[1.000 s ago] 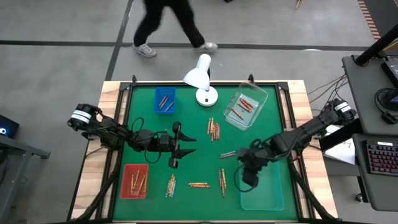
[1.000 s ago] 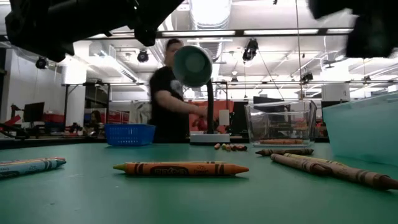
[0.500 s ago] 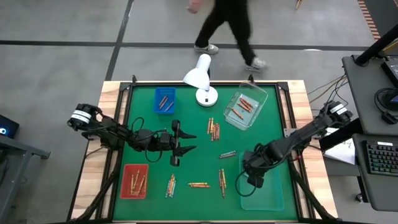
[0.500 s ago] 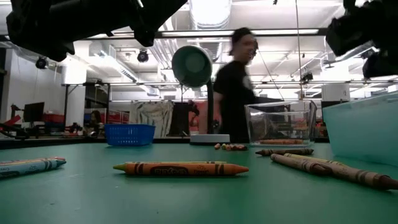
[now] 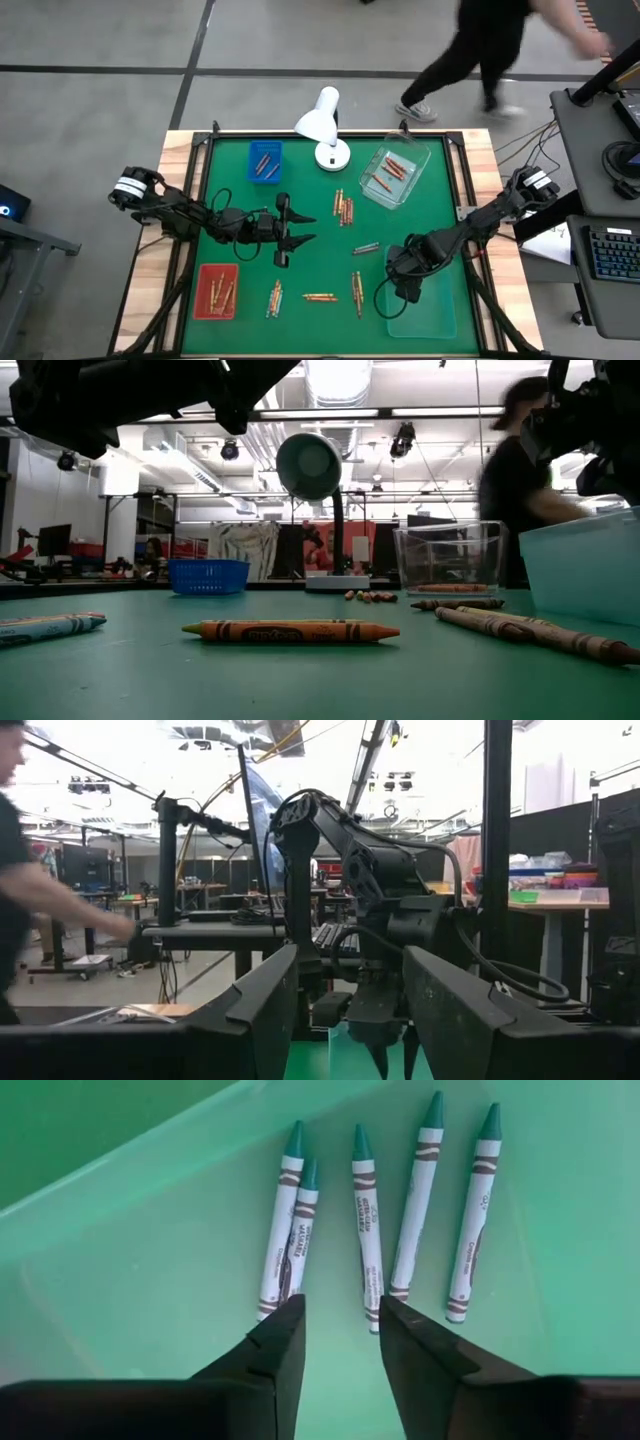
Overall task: Sort crayons
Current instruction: Put the orange crayon into the transparent bin
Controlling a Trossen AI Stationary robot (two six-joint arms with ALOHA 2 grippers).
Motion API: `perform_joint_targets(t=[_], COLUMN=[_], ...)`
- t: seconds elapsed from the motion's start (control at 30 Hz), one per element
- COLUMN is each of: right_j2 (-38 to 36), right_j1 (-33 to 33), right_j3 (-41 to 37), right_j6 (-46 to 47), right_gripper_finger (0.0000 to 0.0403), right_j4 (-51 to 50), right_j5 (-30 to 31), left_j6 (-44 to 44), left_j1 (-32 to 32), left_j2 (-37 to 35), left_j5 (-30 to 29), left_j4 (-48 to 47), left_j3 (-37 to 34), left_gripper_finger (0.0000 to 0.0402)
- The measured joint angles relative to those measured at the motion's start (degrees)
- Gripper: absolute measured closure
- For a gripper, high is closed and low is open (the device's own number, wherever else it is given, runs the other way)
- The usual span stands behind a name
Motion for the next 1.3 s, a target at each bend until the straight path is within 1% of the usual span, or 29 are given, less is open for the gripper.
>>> perform_joint_targets(t=[0.13, 0.33, 0.6, 0.8, 0.97, 1.17, 1.3], right_j2=[-0.04, -0.07, -0.09, -0.09, -0.09, -0.09, -0.13], right_j1=[0.00, 0.00, 0.00, 0.00, -0.02, -0.38, -2.43], right_j3=[0.00, 0.47, 5.38, 9.22, 13.26, 17.73, 19.70], right_j6=[0.02, 0.04, -0.08, -1.44, -4.05, -9.75, -13.45], right_gripper_finger=[0.0283, 0.0294, 0.0308, 0.0318, 0.0321, 0.0321, 0.0323], right_j4=[0.16, -0.04, -0.05, -0.15, -0.07, -0.06, 0.04], right_j5=[0.01, 0.00, 0.00, 0.71, 4.16, 14.83, 18.56], left_j6=[-0.64, -2.49, -4.69, -5.35, -5.38, -5.38, -5.40], left_j1=[0.00, -0.02, -0.02, -0.02, -0.02, -0.04, -0.25], left_j2=[0.00, 0.00, 0.00, -0.14, -0.92, -2.91, -5.07], left_j5=[0.00, 0.01, 0.01, 0.00, 0.00, 0.00, 0.00], left_j4=[-0.04, -1.22, -5.41, -5.31, -5.22, -5.27, -5.99], left_j3=[0.00, -0.02, -0.05, -0.07, -0.07, -0.07, -0.07], left_gripper_finger=[0.0238, 0.0238, 0.0238, 0.0238, 0.0238, 0.0238, 0.0238])
